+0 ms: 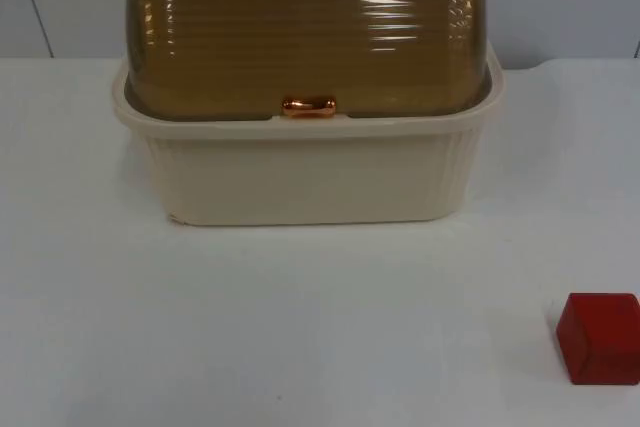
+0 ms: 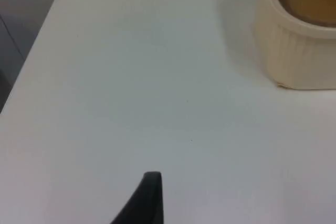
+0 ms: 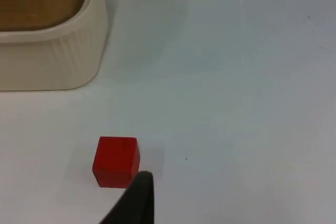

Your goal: Open the box lid with the left hand, place the block into the box with the right hand, then close the box lid with the left hand.

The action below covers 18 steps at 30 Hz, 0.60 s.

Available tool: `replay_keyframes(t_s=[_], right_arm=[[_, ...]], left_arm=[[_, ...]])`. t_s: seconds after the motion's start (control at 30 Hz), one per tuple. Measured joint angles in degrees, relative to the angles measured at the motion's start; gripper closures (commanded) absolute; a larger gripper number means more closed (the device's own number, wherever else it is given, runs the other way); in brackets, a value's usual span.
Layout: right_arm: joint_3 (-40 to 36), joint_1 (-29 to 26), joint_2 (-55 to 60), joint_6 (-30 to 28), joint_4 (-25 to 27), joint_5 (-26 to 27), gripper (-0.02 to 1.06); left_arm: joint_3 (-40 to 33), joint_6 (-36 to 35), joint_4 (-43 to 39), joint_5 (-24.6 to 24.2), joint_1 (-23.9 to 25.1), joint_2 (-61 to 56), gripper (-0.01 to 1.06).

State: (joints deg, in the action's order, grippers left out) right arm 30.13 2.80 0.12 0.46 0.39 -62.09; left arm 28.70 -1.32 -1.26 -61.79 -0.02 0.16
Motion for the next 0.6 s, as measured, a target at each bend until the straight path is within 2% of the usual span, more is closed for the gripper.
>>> replay_keyframes(t_s=[0.13,0.3,0.33,0.43,0.5,0.6], right_arm=[[1.78,0.00,0.39,0.00,-0.39,0.00,0.01],[12.82,0.00,10.78,0.00,-3.27,3.51,0.01],[12.82,0.00,10.78,0.00,-3.27,3.51,0.01],[19.80,0.00,19.75,0.00,-3.73,7.33,0.01],[21.07,0.00,21.95,0.00,-3.87,8.56,0.01],[23.54,0.00,27.28,0.24,-3.86,10.92,0.01]], left_arm=[[1.54,0.00,-0.23,0.94,0.00,0.97,0.02],[11.70,0.00,-2.72,6.83,0.00,11.67,0.02],[11.70,0.00,-2.72,6.83,0.00,11.67,0.02],[17.83,0.00,-2.34,11.20,0.00,19.57,0.02],[19.07,0.00,-1.65,12.83,0.00,21.80,0.02],[21.37,0.00,-0.17,19.04,0.00,27.67,0.02]])
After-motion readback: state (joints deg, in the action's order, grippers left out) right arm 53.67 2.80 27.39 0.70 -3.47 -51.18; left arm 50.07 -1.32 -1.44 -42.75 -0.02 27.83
